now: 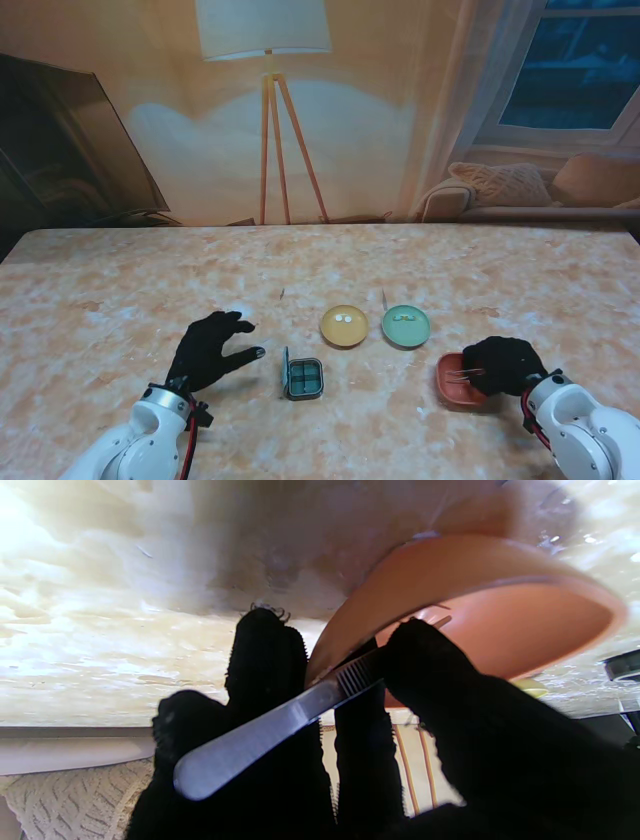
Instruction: Refill the pill box with tweezers
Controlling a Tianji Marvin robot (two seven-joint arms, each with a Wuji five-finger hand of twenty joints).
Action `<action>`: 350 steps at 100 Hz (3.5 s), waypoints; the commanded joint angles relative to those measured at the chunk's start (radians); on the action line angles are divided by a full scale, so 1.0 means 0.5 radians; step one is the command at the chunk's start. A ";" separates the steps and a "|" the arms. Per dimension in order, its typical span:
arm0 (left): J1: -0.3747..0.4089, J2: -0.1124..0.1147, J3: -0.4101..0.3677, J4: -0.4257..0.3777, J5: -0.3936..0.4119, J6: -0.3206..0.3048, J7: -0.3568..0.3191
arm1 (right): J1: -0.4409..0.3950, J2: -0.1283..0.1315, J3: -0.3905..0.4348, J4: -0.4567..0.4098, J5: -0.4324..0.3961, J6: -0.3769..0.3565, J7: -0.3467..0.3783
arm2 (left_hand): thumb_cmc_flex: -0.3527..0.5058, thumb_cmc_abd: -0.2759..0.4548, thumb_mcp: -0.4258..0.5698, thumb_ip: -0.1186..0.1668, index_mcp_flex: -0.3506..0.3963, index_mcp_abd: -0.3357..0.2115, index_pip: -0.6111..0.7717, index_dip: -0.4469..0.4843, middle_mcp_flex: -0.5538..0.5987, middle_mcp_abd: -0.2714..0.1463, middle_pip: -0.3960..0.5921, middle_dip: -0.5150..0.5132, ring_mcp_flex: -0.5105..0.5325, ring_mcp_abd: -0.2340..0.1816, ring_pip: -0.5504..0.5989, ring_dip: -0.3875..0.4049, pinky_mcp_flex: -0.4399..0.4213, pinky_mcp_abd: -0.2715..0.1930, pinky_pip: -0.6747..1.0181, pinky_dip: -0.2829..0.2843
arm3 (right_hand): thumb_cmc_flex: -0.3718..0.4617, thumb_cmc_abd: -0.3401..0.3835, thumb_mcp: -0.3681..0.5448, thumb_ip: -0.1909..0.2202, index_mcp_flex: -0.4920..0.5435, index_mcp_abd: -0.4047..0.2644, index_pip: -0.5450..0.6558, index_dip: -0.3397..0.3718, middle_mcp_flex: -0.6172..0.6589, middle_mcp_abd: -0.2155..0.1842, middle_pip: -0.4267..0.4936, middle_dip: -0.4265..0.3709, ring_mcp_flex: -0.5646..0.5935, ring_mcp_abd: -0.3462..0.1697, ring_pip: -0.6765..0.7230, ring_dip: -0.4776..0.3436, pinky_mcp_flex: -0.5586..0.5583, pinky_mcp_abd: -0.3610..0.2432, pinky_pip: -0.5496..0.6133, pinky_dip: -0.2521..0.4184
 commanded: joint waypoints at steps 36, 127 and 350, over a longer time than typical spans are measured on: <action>0.006 -0.004 -0.004 -0.013 0.003 0.019 -0.055 | -0.078 -0.029 0.060 -0.090 0.093 0.025 0.070 | 0.015 0.083 -0.028 0.028 0.029 -0.015 0.024 -0.005 0.038 -0.022 0.007 0.013 0.033 -0.019 0.032 0.019 -0.014 -0.071 0.025 0.040 | 0.077 0.063 -0.044 -0.038 0.072 -0.062 0.115 -0.021 0.142 -0.052 0.035 -0.010 0.028 0.162 0.052 0.002 0.078 -0.468 0.143 0.038; -0.038 0.010 -0.013 -0.030 0.013 0.085 -0.148 | -0.098 -0.062 0.168 -0.158 0.210 0.134 0.022 | 0.014 0.083 -0.029 0.028 0.017 -0.017 0.005 -0.007 0.031 -0.019 0.001 0.009 0.033 -0.007 0.026 0.015 -0.004 -0.046 0.021 0.037 | 0.061 0.073 -0.054 -0.040 0.088 -0.078 0.153 -0.010 0.181 -0.062 -0.022 -0.011 0.009 0.163 -0.048 -0.040 -0.006 -0.410 0.076 0.030; -0.071 0.014 -0.098 -0.019 0.043 0.210 -0.185 | 1.184 0.037 -0.970 0.839 -0.067 0.101 -0.140 | 0.016 0.088 -0.023 0.033 -0.186 0.084 -0.345 -0.106 -0.128 0.051 -0.045 0.005 -0.140 0.001 0.008 0.002 -0.087 -0.126 -0.076 -0.012 | 0.061 -0.094 0.124 -0.027 0.064 -0.026 -0.035 -0.001 0.146 -0.060 0.018 -0.022 0.071 0.035 0.024 -0.025 0.084 -0.576 0.028 0.056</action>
